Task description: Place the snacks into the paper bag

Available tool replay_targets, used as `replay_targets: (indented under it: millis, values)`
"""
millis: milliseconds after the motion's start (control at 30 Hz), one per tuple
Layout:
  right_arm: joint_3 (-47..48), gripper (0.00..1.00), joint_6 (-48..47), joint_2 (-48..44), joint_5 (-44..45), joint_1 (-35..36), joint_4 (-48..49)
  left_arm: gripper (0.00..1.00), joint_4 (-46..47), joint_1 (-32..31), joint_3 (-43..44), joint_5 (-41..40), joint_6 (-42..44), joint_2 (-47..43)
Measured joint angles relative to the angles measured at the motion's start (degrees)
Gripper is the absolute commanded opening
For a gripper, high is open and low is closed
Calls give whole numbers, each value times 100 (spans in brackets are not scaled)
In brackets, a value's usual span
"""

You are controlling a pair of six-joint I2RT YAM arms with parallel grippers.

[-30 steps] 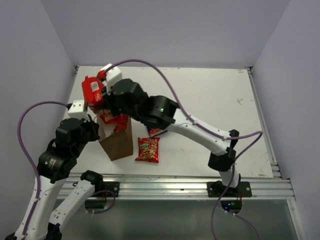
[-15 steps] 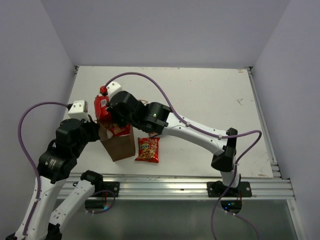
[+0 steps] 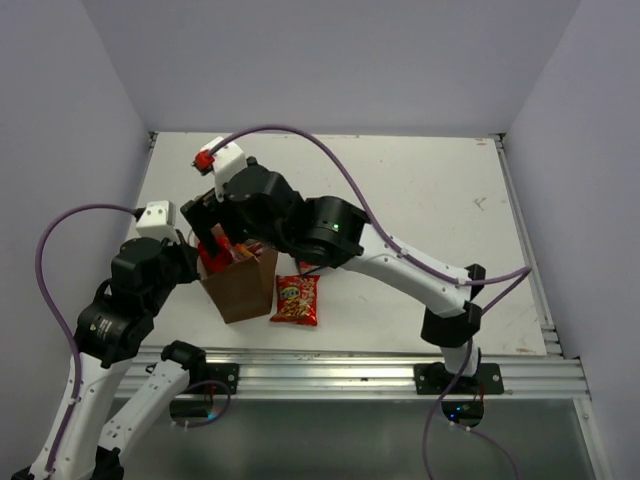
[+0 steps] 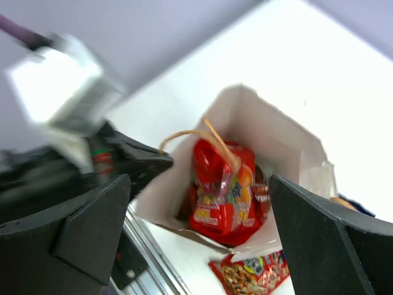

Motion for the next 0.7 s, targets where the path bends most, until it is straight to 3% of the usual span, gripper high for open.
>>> replay_targets:
  millis: [100, 233, 333, 533, 700]
  values:
    - [-442, 99, -44, -798, 317, 271, 219, 0, 2, 0, 0, 0, 4, -7]
    - [-3399, 99, 262, -2876, 612, 444, 634, 0, 11, 2, -17, 2, 15, -7]
    - [-4800, 99, 730, -3517, 758, 374, 640, 0, 13, 0, -26, 4, 55, -4]
    - [-6776, 99, 1434, -2962, 557, 343, 1080, 0, 20, 0, -28, 44, 63, 17]
    - [-6994, 99, 1545, -2201, 411, 341, 1462, 0, 17, 0, -26, 101, 66, 33]
